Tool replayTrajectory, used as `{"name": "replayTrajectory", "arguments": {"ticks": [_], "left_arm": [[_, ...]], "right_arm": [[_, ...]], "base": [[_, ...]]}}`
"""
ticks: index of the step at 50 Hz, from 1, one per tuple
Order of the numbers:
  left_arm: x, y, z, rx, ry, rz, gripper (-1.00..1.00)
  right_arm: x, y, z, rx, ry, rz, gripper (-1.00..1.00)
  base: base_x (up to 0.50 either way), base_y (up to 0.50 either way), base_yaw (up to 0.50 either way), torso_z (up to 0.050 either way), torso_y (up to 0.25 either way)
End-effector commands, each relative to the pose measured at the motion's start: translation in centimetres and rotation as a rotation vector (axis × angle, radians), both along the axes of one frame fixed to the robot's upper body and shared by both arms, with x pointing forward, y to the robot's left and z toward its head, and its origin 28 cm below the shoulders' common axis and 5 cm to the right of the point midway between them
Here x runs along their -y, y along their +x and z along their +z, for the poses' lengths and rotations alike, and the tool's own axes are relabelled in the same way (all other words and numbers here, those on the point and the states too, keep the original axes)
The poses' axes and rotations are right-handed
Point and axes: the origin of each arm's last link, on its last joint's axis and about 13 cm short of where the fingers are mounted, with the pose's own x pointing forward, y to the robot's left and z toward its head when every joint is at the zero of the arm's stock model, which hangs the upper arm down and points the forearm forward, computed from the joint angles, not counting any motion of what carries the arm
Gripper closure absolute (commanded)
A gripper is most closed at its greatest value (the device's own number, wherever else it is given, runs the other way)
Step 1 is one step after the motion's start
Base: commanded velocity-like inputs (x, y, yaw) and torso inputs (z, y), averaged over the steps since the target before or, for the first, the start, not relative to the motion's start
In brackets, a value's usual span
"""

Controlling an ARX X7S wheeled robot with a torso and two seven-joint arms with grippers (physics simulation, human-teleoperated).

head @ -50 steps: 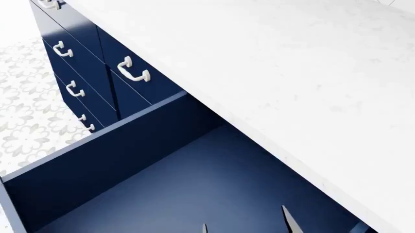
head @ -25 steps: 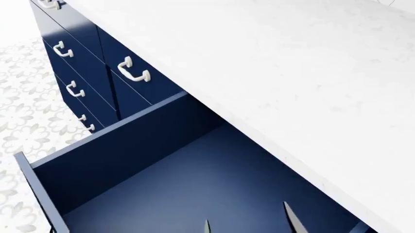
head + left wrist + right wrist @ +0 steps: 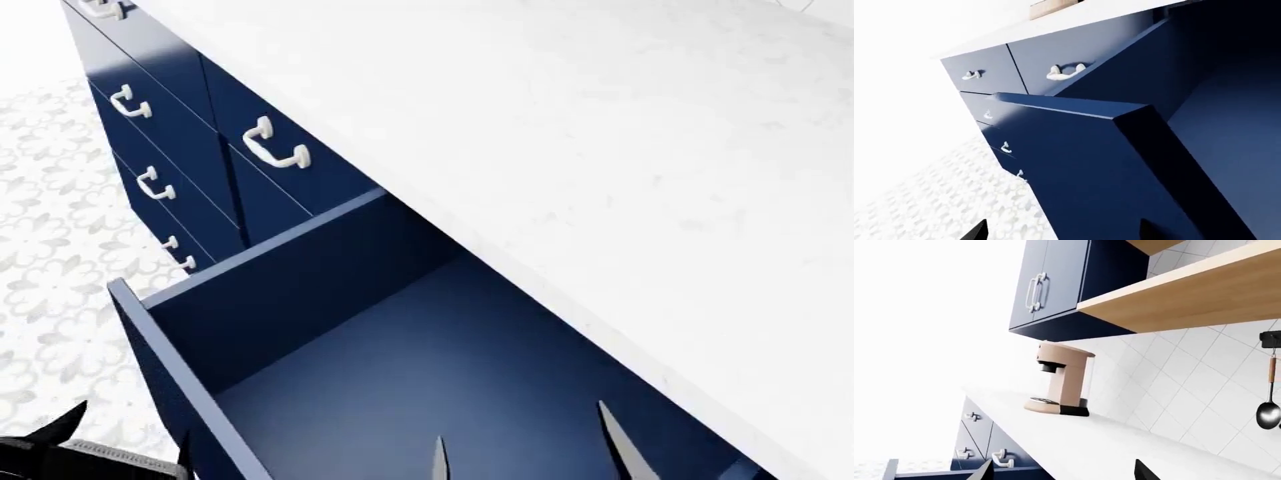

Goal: Close the left drawer.

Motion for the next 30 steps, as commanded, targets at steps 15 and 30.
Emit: {"name": "replayTrajectory", "arguments": {"ticks": [15,30], "left_arm": [[6.8,4.2,1.9,0.036,-0.027,-0.312,-1.0],[8.9,6.8,2.2,0.027,-0.054,-0.425,-1.0]], "right_arm": [[1.0,0.3,0.2,0.004,0.013,-0.016,-1.0],[2.5,0.2,0.7,0.0,0.019,-0.03,-1.0]], "base": [[0.0,0.0,0.0,0.0,0.0],[0.0,0.0,0.0,0.0,0.0]]}}
